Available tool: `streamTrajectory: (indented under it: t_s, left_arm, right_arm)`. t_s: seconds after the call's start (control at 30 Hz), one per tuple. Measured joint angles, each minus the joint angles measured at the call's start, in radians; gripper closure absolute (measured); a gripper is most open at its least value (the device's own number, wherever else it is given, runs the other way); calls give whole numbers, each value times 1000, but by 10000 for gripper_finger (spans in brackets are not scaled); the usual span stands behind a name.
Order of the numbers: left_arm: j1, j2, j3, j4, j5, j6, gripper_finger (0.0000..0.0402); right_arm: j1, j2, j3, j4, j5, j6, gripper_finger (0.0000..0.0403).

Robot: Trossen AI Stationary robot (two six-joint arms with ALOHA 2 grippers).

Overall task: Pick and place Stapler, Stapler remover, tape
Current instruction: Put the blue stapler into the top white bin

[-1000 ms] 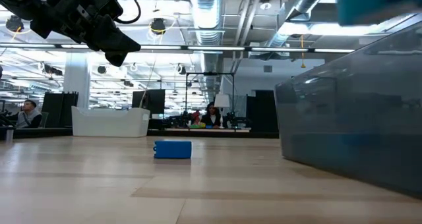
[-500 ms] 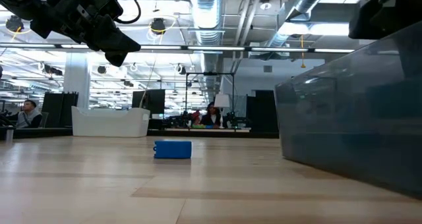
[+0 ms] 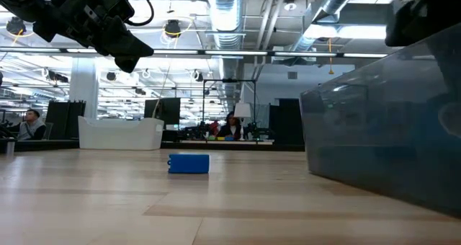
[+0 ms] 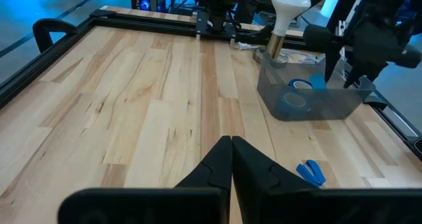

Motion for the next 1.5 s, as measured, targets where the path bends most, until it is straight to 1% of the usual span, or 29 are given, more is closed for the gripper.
streamTrajectory:
  t_s: [0.13, 0.3, 0.4, 0.5, 0.63, 0.77, 0.87, 0.93, 1.0, 1.07, 1.17, 1.2, 1.3, 1.33, 1.43, 1.5]
  left_arm:
    - [0, 0, 0, 0, 0, 0, 399]
    - [0, 0, 0, 0, 0, -1, 399]
    - [0, 0, 0, 0, 0, -2, 399]
    - [0, 0, 0, -1, 0, -2, 399]
    - [0, 0, 0, -2, 0, -2, 399]
    - [0, 0, 0, -2, 0, 0, 399]
    - [0, 0, 0, -2, 0, -1, 399]
    - [0, 0, 0, -2, 0, -1, 399]
    - [0, 0, 0, -2, 0, -2, 399]
    - [0, 0, 0, -2, 0, -2, 399]
    - [0, 0, 0, -2, 0, -2, 399]
    - [0, 0, 0, -2, 0, -2, 399]
    - [0, 0, 0, -2, 0, -3, 399]
    - [-1, 0, 0, -2, 0, -3, 399]
    - [-1, 0, 0, -2, 0, -3, 399]
    - [-1, 0, 0, -2, 0, -3, 399]
  right_arm:
    - [-56, -2, 70, -51, -40, -16, 226]
    - [-116, -3, 172, -68, -41, -105, 242]
    - [-144, -3, 221, -65, -21, -162, 255]
    - [-167, -4, 243, -54, 7, -211, 267]
    - [-199, -4, 245, -20, 9, -302, 281]
    - [-241, -4, 245, -21, 29, -459, 290]
    - [-286, -4, 245, -51, 124, -601, 296]
    - [-322, -4, 245, -95, 185, -727, 305]
    - [-363, -4, 245, -140, 233, -863, 320]
    - [-415, -4, 240, -155, 246, -977, 346]
    - [-504, -4, 216, -153, 241, -1108, 391]
    - [-532, -4, 209, -150, 242, -1143, 395]
    - [-612, -4, 175, -123, 243, -1202, 389]
    - [-634, -4, 160, -121, 226, -1213, 390]
    - [-690, -20, 109, -94, 90, -1234, 400]
    - [-716, -65, 37, 3, 1, -1255, 399]
